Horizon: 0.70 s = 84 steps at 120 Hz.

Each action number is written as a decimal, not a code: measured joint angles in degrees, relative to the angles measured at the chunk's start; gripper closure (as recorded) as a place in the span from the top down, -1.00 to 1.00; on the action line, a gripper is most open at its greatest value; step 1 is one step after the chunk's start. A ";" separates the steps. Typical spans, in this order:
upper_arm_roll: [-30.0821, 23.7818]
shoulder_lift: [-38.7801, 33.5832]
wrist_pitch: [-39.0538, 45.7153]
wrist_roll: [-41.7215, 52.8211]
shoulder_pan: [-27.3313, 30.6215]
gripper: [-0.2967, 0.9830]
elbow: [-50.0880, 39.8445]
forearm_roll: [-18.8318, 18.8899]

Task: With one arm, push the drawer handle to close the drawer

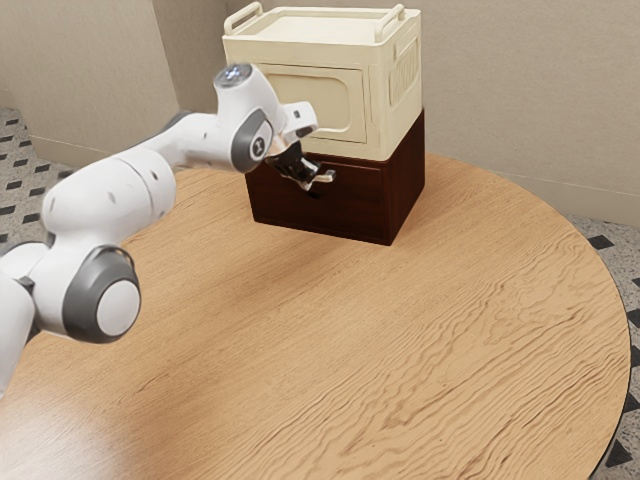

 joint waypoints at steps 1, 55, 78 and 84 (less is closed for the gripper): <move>-0.01 0.02 0.06 0.03 -0.01 -0.69 0.02 0.00; 0.41 -17.00 -1.44 1.30 0.25 -0.35 -22.74 -2.11; 1.20 -61.52 -11.94 0.34 -0.71 0.16 -63.46 -3.53; 1.24 -66.59 -14.43 -0.14 -1.11 0.24 -66.20 -3.07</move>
